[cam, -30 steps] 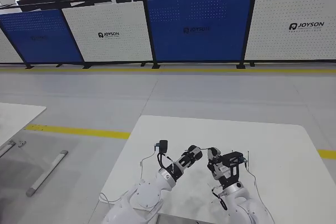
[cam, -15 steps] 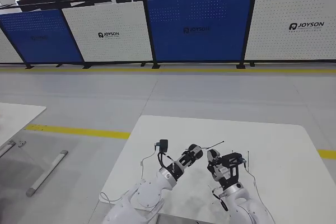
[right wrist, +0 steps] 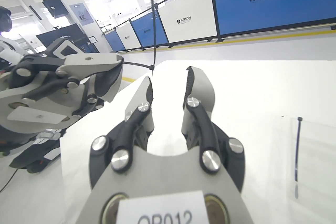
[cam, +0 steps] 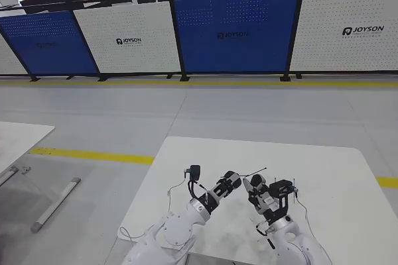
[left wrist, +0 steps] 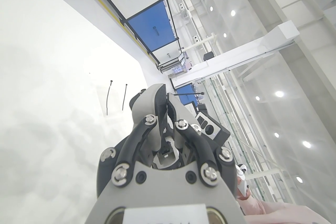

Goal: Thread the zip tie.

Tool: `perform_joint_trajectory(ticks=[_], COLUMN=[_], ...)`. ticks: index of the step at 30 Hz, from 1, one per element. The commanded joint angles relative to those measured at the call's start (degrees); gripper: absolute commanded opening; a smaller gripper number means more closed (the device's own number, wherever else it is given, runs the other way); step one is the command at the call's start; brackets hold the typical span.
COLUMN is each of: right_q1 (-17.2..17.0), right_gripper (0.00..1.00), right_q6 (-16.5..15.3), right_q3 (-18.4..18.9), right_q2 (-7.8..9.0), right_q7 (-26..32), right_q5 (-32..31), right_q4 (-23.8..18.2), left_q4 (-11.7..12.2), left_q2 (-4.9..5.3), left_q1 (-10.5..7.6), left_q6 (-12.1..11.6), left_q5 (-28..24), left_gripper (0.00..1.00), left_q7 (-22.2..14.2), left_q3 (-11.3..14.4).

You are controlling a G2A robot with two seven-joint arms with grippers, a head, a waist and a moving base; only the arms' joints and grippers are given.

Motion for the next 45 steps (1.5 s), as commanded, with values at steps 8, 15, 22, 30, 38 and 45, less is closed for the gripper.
perform_joint_trajectory(ticks=[8,15,22,30,38,45], right_q1=[1.0,2.0,2.5,2.8,3.3,3.5], right_gripper=[0.25,0.17,0.01,0.0,0.0,0.0], right_q6=[0.5,0.2,0.6,0.7,0.5,0.3], right_q3=[-0.8,-1.4,-1.9,-2.4,-2.7,-2.6], right_q2=[0.16,0.23,0.31,0.46,0.57,0.73], right_q7=[0.5,0.2,0.7,2.0,2.0,1.6], right_q5=[-0.7,-0.4,-0.3,-0.2,0.5,0.9], right_q4=[-0.5,0.5,0.2,0.4,1.1,1.4], left_q4=[-0.1,0.2,0.4,0.0,-0.9,-2.2], left_q2=[-0.06,-0.11,-0.16,-0.22,-0.3,-0.3], left_q1=[0.22,0.27,0.04,-0.31,-0.36,0.18], left_q6=[0.4,0.4,0.7,1.2,1.1,0.3], left_q5=[0.8,1.4,1.5,0.5,0.3,0.4], left_gripper=[0.0,0.0,0.0,0.0,0.0,0.0], left_q7=[0.0,0.1,-0.3,-0.7,-1.0,-1.5], left_q3=[0.0,0.0,-0.1,-0.7,-0.8,-0.6])
